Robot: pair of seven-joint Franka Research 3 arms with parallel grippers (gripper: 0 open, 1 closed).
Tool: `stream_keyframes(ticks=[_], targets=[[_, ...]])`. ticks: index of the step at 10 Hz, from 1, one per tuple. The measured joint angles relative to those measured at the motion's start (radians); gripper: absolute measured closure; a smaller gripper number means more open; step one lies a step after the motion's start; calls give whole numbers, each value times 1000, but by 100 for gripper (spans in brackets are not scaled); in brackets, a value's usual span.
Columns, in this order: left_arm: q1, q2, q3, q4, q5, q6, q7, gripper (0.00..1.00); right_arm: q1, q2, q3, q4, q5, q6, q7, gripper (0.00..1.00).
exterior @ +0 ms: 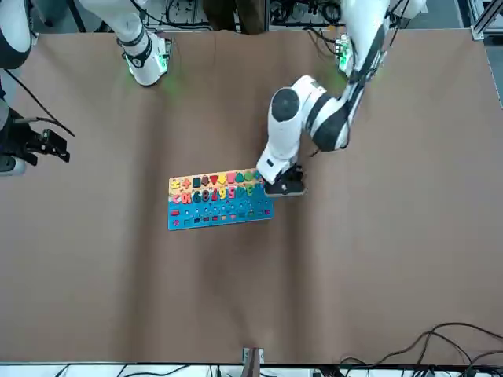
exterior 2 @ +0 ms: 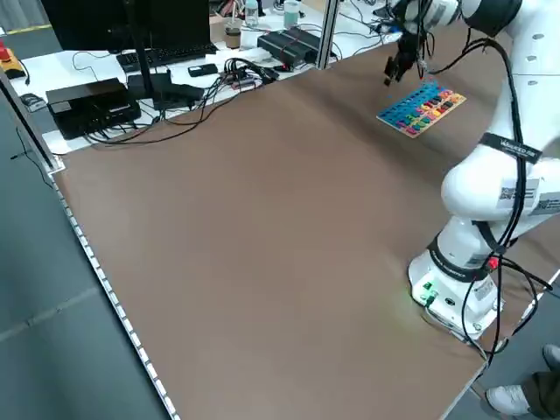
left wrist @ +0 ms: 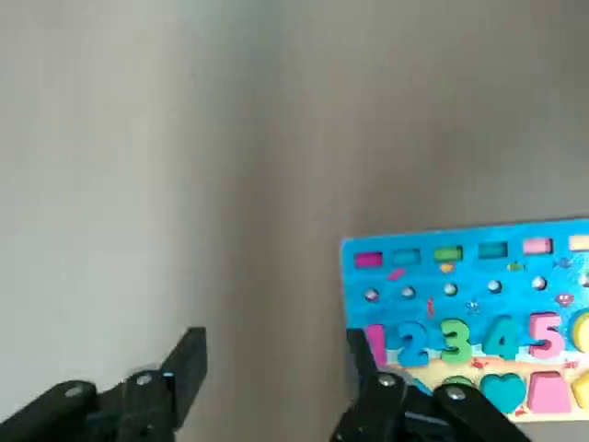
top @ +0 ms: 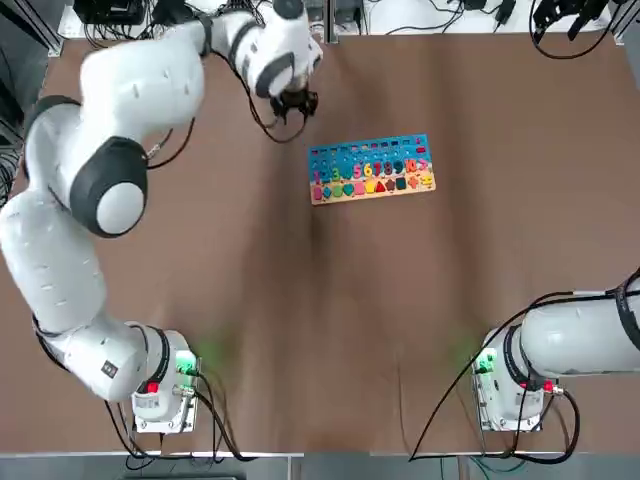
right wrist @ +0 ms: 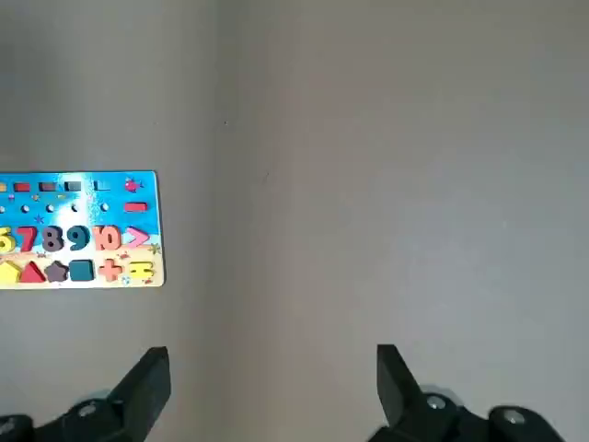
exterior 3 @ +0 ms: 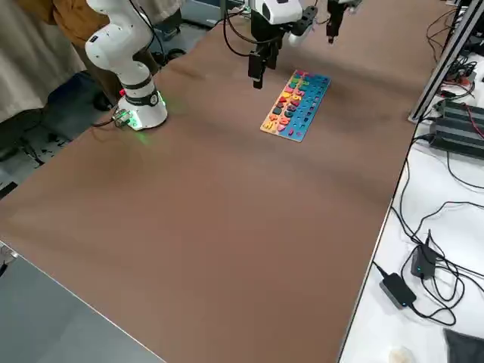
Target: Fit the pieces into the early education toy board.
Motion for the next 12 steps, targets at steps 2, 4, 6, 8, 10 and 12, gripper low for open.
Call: stream_keyframes(ticks=[2, 4, 6, 8, 10, 12], targets=[[73, -49, 1, 19, 0, -15, 150, 12, 26, 33, 3, 0, 0, 50, 0, 1], [179, -127, 0, 26, -1, -70, 302, 3, 48, 73, 4, 2, 0, 79, 0, 1], [265, -215, 0, 27, -26, -145, 373, 0, 53, 94, 4, 15, 0, 86, 0, 1], [344, -284, 0, 27, -72, -212, 435, 0, 51, 95, -1, 32, 0, 79, 0, 1], [426, -328, 1, 27, -153, -247, 550, 0, 45, 95, -5, 48, 0, 50, -4, 1], [494, -376, 8, 32, -233, -316, 628, 0, 35, 95, -7, 61, 4, 8, -57, 1]])
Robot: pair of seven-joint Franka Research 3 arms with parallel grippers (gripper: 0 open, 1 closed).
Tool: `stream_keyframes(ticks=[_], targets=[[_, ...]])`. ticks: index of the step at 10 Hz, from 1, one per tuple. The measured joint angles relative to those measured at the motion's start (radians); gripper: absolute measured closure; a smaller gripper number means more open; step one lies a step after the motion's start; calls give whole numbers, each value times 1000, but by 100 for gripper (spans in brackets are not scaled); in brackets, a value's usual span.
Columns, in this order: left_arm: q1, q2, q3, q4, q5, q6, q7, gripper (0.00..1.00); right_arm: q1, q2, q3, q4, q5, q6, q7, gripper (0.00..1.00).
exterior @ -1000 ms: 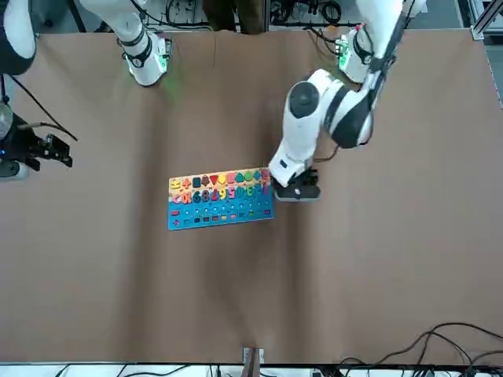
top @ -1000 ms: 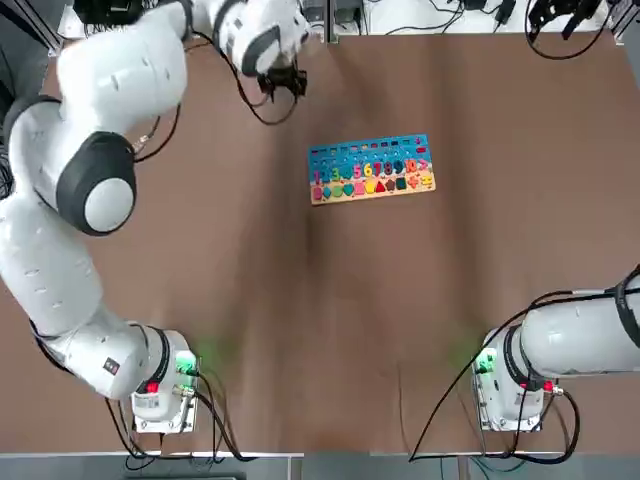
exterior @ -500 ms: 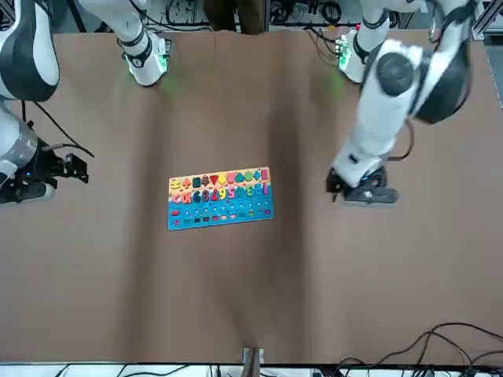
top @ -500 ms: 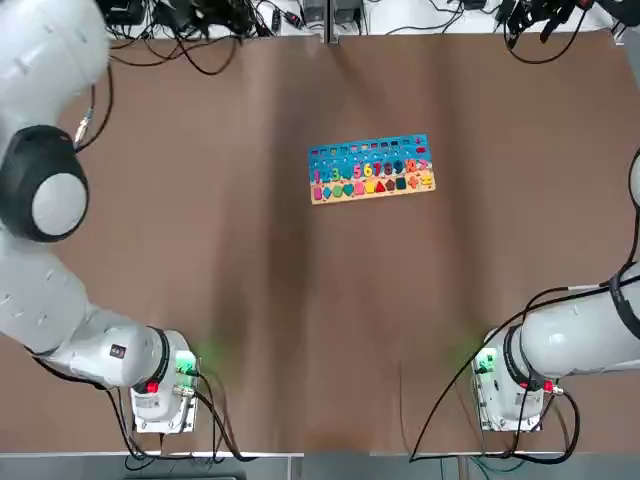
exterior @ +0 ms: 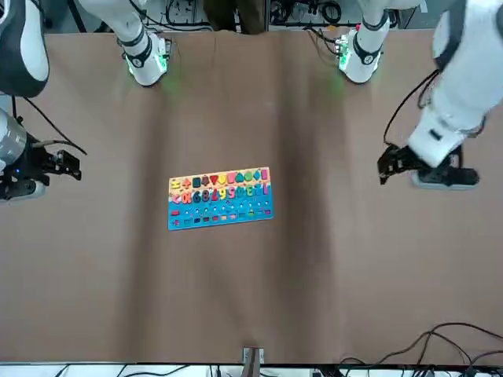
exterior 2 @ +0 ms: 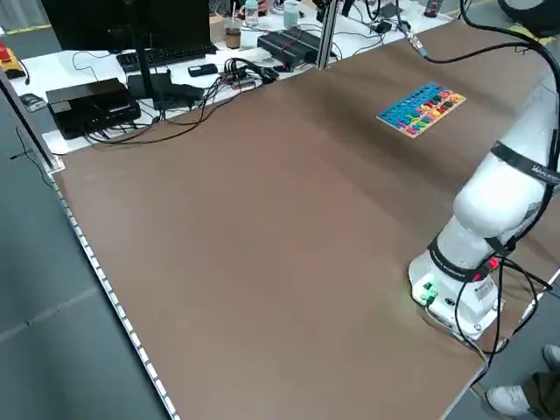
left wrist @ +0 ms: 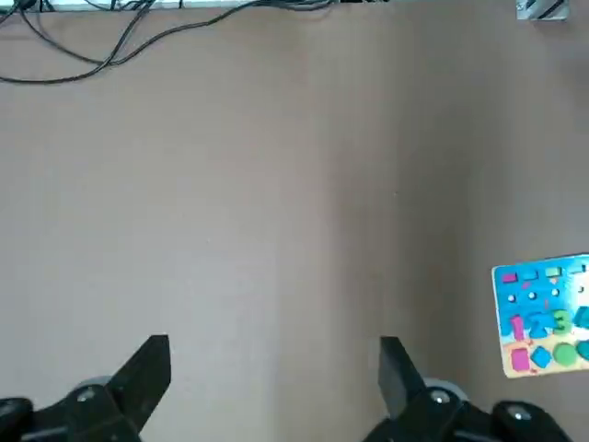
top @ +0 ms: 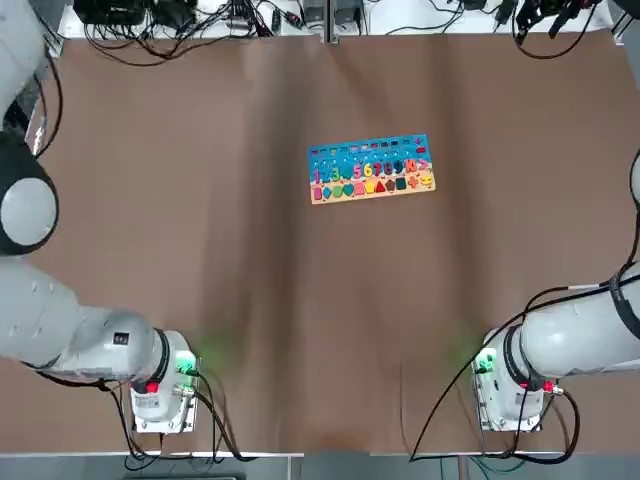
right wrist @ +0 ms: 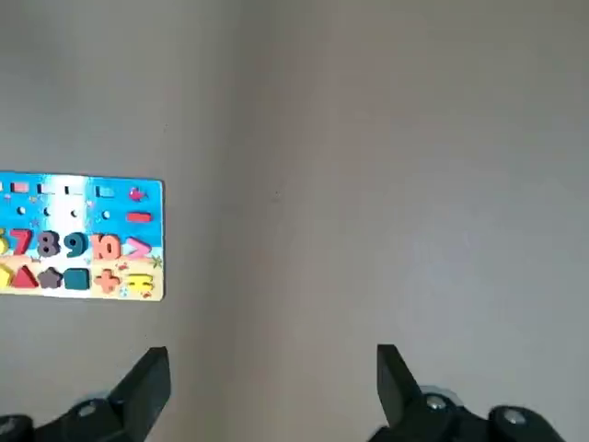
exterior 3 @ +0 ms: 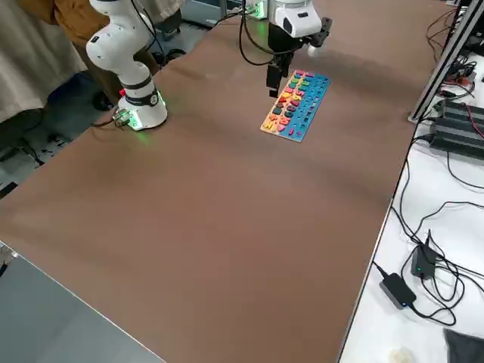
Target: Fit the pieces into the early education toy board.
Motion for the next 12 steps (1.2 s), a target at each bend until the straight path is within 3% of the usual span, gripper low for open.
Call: stream_keyframes(ticks=[2, 4, 6, 12], targets=[[-27, -52, 49, 2, -9, -86, 19, 0, -3, -1, -1, 22, 1, -48, -17, 1], [-97, -96, 139, 3, -9, -193, 64, 0, -3, -2, -1, 58, 3, -86, -18, 1], [-100, -126, 185, 3, -10, -252, 110, 0, -4, -2, -1, 64, 3, -90, -19, 1], [-97, -124, 192, -18, -10, -231, 113, 1, -7, -2, -3, 64, 4, -92, -20, 1]])
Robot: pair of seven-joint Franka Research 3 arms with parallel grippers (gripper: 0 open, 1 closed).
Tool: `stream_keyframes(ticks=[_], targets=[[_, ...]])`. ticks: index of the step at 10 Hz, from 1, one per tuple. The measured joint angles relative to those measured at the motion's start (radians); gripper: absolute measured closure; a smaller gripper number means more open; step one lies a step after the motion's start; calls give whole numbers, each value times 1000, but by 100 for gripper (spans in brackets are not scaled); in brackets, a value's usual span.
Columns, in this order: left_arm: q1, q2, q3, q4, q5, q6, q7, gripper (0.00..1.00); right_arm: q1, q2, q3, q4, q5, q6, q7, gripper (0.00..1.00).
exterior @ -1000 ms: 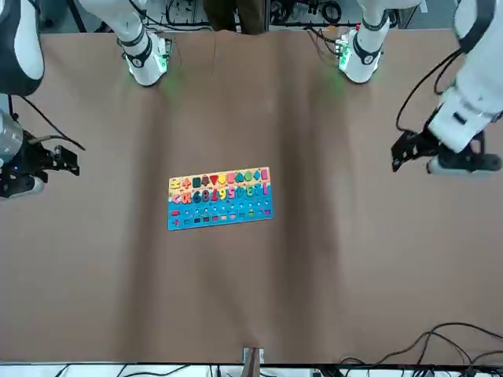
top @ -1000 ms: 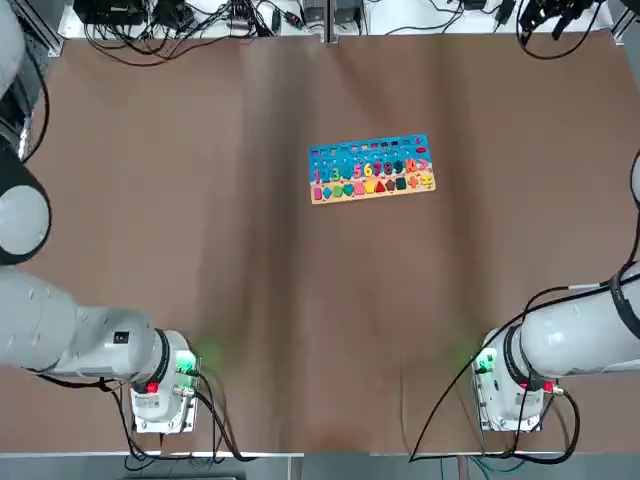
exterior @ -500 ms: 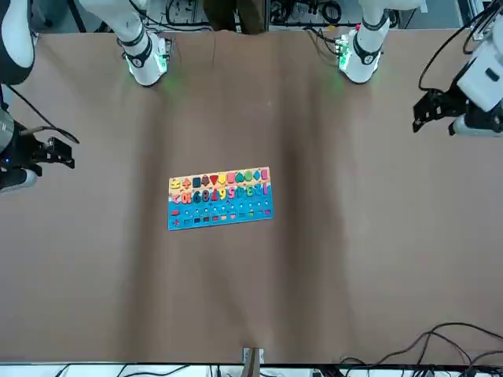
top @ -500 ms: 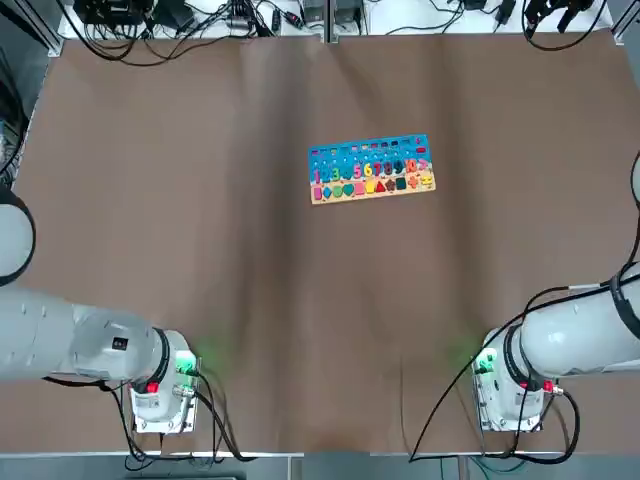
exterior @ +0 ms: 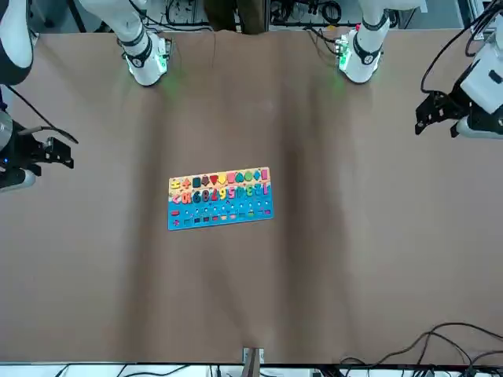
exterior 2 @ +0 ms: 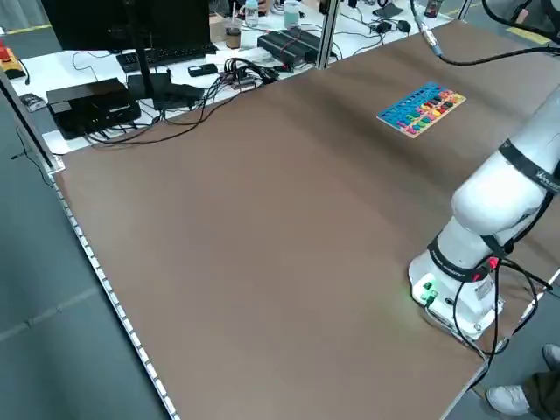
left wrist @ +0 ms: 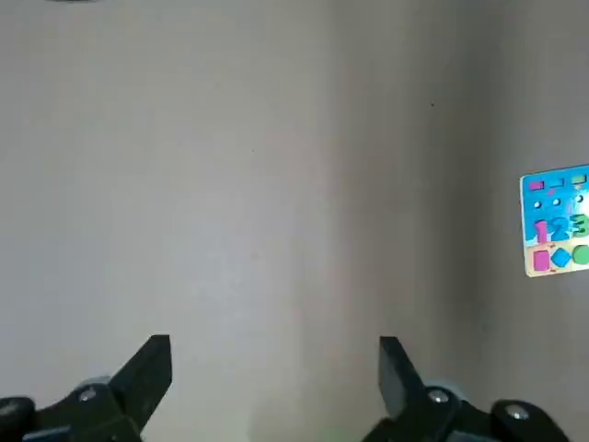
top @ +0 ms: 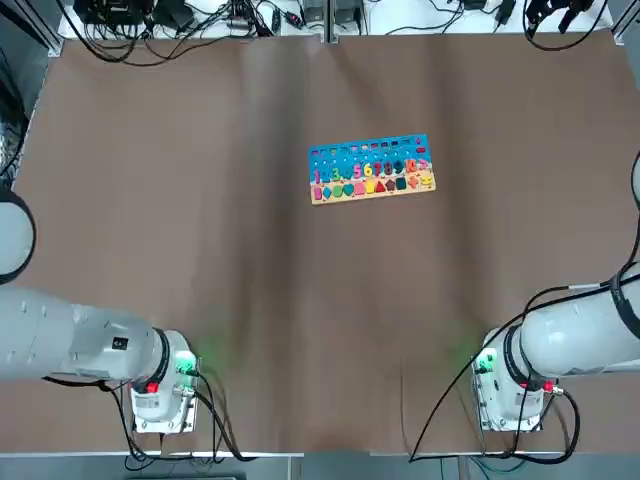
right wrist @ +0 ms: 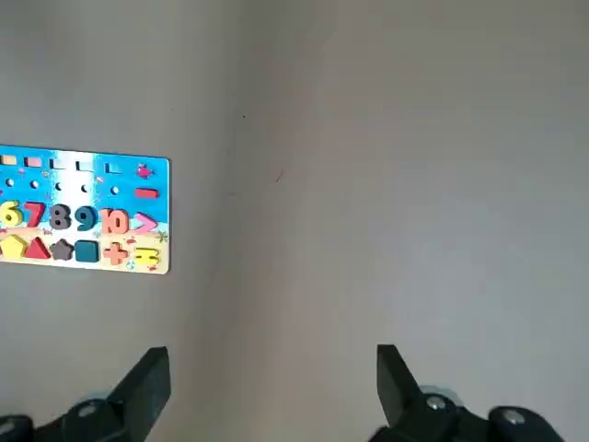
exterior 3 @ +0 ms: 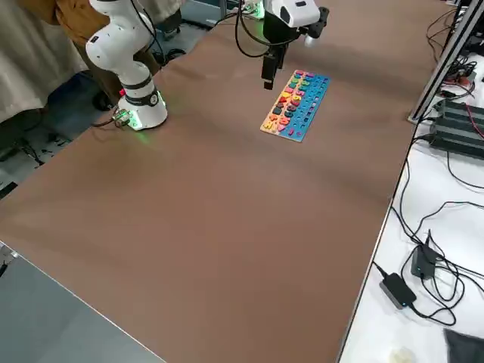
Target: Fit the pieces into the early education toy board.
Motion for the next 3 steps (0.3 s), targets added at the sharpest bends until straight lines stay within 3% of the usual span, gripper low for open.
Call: stream_keyframes(ticks=[3], targets=[[1, 0, 2, -15, 3, 2, -3, 1, 0, 0, 0, 0, 0, 0, 0, 1]])
